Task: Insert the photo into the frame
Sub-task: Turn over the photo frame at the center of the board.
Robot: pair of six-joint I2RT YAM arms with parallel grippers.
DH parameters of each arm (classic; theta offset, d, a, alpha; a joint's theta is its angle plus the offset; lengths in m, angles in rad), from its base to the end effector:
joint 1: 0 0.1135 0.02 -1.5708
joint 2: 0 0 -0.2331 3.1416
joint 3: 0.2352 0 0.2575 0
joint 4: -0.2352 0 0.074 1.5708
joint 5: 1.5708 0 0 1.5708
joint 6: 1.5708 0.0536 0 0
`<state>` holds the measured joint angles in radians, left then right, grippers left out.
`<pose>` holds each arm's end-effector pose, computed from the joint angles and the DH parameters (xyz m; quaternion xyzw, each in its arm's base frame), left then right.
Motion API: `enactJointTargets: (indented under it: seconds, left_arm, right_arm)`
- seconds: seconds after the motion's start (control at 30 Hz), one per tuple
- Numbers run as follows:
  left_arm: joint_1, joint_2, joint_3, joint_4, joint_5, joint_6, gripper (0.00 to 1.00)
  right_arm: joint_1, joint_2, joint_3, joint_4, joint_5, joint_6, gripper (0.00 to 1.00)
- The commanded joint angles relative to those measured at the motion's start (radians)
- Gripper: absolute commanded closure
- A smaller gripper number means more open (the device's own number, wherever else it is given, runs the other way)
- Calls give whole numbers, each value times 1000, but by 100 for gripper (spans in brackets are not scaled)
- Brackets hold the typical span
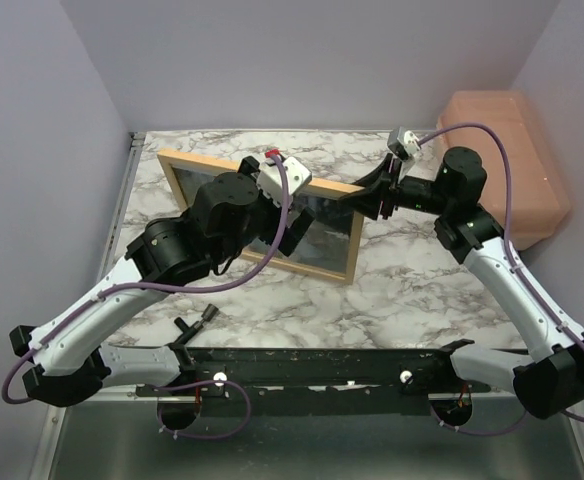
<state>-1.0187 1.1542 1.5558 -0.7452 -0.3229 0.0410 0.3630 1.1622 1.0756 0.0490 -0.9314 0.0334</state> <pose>0.1457 -0.2041 0.4377 0.3280 0.7431 -0.1509 0.5635 0.2539 0.1425 0.3616 -0.4129 0.5837 0.4392 0.5440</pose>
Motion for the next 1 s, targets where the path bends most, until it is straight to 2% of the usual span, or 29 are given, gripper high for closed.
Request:
enactJointTargets:
  seconds: [0.0, 0.13, 0.33, 0.5, 0.7, 0.87, 0.97]
  left_arm:
    - [74, 5, -26, 1, 172, -143, 2]
    - [179, 3, -84, 21, 319, -260, 2]
    - [308, -2, -225, 87, 550, -399, 2]
    - [358, 11, -318, 112, 631, -482, 2]
    - [403, 9, -424, 135, 664, -557, 2]
    - [428, 1, -459, 104, 650, -578, 2]
    - [434, -8, -467, 95, 647, -579, 2]
  right_arm:
    - [-8, 32, 108, -136, 166, 155, 100]
    - [-24, 68, 95, -195, 223, 217, 99]
    - [-33, 36, -18, -186, 506, 268, 99]
    - [-45, 53, -96, -185, 576, 260, 99]
    - [-65, 167, -142, -203, 611, 209, 99]
    - [-94, 264, -158, -196, 713, 219, 84]
    - [-128, 318, -170, -169, 713, 251, 75]
